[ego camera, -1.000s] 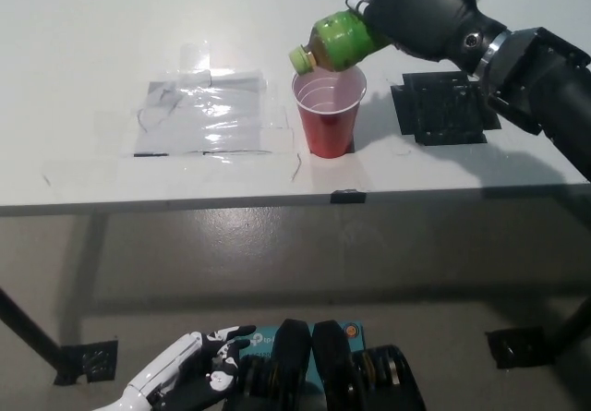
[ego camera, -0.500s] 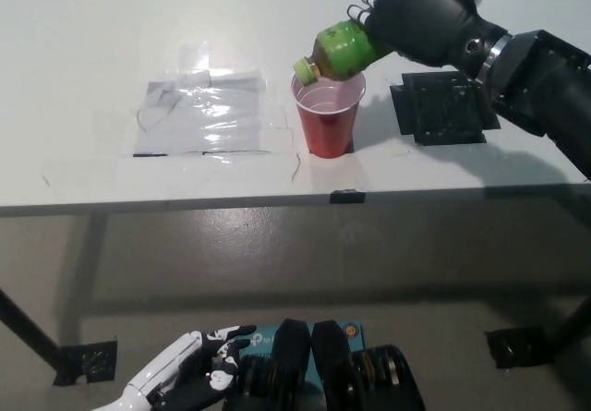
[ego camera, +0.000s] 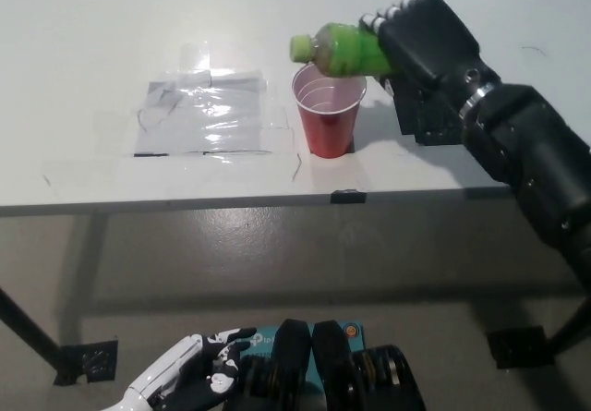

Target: The robot uses its right hand to pick up a bottle kept in the middle of the desk and tilt it into a cup kept next to it to pour water out

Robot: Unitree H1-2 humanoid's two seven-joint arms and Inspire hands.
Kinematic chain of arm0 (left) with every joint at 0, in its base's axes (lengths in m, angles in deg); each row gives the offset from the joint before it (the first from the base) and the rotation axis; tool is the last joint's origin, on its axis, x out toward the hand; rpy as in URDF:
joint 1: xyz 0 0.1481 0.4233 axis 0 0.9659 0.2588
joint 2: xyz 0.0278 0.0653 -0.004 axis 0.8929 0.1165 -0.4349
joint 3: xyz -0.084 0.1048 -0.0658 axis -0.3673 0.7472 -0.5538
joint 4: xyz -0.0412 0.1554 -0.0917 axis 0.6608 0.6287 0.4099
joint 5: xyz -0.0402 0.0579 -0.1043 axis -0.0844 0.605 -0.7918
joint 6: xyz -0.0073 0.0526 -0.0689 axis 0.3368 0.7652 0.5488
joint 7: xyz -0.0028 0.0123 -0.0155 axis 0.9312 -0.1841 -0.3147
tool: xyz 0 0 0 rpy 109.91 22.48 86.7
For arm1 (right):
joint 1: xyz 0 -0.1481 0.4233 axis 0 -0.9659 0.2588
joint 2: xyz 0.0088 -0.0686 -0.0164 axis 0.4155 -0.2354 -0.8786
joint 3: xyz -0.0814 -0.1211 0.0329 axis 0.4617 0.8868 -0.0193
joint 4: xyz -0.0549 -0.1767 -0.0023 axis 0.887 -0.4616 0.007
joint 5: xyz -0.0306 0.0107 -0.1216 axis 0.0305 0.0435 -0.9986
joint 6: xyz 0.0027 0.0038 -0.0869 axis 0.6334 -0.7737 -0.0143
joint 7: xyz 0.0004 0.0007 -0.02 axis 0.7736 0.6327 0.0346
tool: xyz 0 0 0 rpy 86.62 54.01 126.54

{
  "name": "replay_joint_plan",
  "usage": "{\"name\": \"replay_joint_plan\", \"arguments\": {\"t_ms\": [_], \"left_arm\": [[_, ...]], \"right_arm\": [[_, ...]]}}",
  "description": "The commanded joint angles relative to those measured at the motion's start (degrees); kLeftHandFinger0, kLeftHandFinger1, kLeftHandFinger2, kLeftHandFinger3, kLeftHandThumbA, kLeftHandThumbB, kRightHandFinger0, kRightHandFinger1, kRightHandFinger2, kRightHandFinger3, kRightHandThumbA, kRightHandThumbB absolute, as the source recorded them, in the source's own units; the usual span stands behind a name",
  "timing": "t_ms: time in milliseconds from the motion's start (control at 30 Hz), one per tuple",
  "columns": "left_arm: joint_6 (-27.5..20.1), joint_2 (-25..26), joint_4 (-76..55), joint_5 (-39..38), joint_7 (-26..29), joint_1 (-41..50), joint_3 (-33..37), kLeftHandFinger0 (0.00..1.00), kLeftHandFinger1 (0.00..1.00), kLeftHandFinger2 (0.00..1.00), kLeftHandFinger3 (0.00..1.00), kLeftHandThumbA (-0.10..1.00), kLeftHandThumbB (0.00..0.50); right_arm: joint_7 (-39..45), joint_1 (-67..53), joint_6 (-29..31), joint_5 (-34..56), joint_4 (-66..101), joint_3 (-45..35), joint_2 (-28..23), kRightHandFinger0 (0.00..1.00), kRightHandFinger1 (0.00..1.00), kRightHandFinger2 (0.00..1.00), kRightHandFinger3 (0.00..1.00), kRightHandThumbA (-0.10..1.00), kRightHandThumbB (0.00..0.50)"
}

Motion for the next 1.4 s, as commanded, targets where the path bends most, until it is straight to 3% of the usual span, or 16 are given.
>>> {"name": "replay_joint_plan", "arguments": {"t_ms": [0,33,133,333,400,633,733,800,1033,1100,1133,1167,1200,1300,1333,1367], "left_arm": [[0.5,0.6,-1.4,-0.5,-1.1,-0.1,-0.2,0.82,0.95,0.95,1.00,1.00,0.493],[0.4,0.6,-1.4,-0.4,-1.0,-0.1,-0.2,0.82,0.95,0.95,1.00,1.00,0.495],[0.9,0.5,-1.7,-0.3,-0.8,0.0,-0.3,0.83,0.95,0.94,1.00,1.00,0.500],[0.6,0.5,-1.7,-0.5,-0.9,0.4,-0.4,0.84,0.95,0.93,1.00,1.00,0.499],[1.0,0.5,-2.1,-0.6,-0.8,0.4,-0.4,0.83,0.95,0.94,1.00,1.00,0.488],[0.5,0.6,-1.9,-0.2,-0.6,0.7,-0.5,0.83,0.95,0.94,1.00,1.00,0.495],[1.0,0.7,-2.1,-0.3,-0.6,0.6,-0.5,0.84,0.96,0.95,1.00,1.00,0.500],[0.5,0.8,-1.9,-0.4,-0.9,0.6,-0.5,0.84,0.96,0.95,1.00,1.00,0.500],[0.6,0.4,-1.7,-0.1,-0.4,0.8,-0.6,0.84,0.96,0.94,1.00,1.00,0.500],[0.6,0.4,-1.8,-0.2,-0.4,0.9,-0.7,0.85,0.96,0.95,1.00,1.00,0.500],[0.3,0.3,-1.7,-0.3,-0.4,1.0,-0.7,0.85,0.96,0.95,1.00,1.00,0.495],[0.1,0.3,-1.6,-0.3,-0.5,1.0,-0.7,0.84,0.96,0.95,1.00,1.00,0.495],[0.3,0.3,-1.6,-0.2,-0.4,1.0,-0.7,0.84,0.96,0.95,1.00,1.00,0.499],[0.3,0.4,-1.9,-0.2,-0.4,0.8,-0.8,0.84,0.96,0.95,1.00,1.00,0.483],[0.0,0.3,-1.7,-0.2,-0.4,0.8,-0.8,0.84,0.95,0.95,1.00,1.00,0.478],[-0.2,0.4,-1.6,-0.2,-0.5,0.8,-0.8,0.84,0.95,0.94,1.00,1.00,0.482]], "right_arm": [[9.7,2.8,-10.4,15.4,5.7,-10.7,1.9,0.00,0.02,0.18,0.33,-0.10,0.071],[10.8,2.3,-11.2,15.1,6.4,-11.0,1.9,0.00,0.05,0.24,0.33,-0.10,0.033],[12.2,0.7,-11.7,16.0,7.4,-12.5,2.4,0.00,0.00,0.13,0.31,-0.10,0.032],[13.4,-0.9,-14.6,19.0,9.0,-16.2,3.9,0.00,0.00,0.14,0.30,-0.10,0.021],[13.3,-1.4,-15.9,20.6,10.0,-17.7,4.5,0.00,0.00,0.15,0.37,-0.10,0.007],[11.5,-2.0,-15.8,26.5,10.6,-21.5,6.6,0.00,0.00,0.15,0.30,-0.10,0.000],[9.7,-2.8,-12.0,30.8,10.4,-23.7,7.6,0.00,0.00,0.14,0.26,-0.10,0.000],[6.9,-3.8,-5.8,33.2,9.5,-24.6,8.0,0.00,0.00,0.12,0.24,-0.10,0.000],[-7.3,-6.4,12.0,33.6,4.6,-25.1,9.5,0.00,0.00,0.05,0.33,-0.10,0.003],[-10.2,-7.1,13.7,33.3,4.1,-25.4,10.2,0.00,0.00,0.11,0.32,-0.10,0.000],[-11.4,-7.3,14.3,33.0,3.8,-25.4,10.3,0.01,0.06,0.13,0.33,-0.10,0.001],[-12.9,-7.5,15.4,32.5,3.1,-25.3,10.4,0.00,0.06,0.11,0.34,-0.10,0.000],[-14.9,-8.2,16.6,32.2,2.6,-25.5,10.9,0.09,0.15,0.12,0.34,-0.10,0.000],[-18.6,-8.9,17.1,31.9,1.7,-24.4,10.9,0.04,0.11,0.06,0.34,-0.10,0.000],[-20.1,-9.4,17.1,32.7,1.3,-23.5,10.7,0.07,0.12,0.07,0.35,-0.10,0.000],[-20.6,-9.6,17.1,33.2,1.0,-23.3,10.7,0.02,0.08,0.09,0.35,-0.10,0.000]]}}
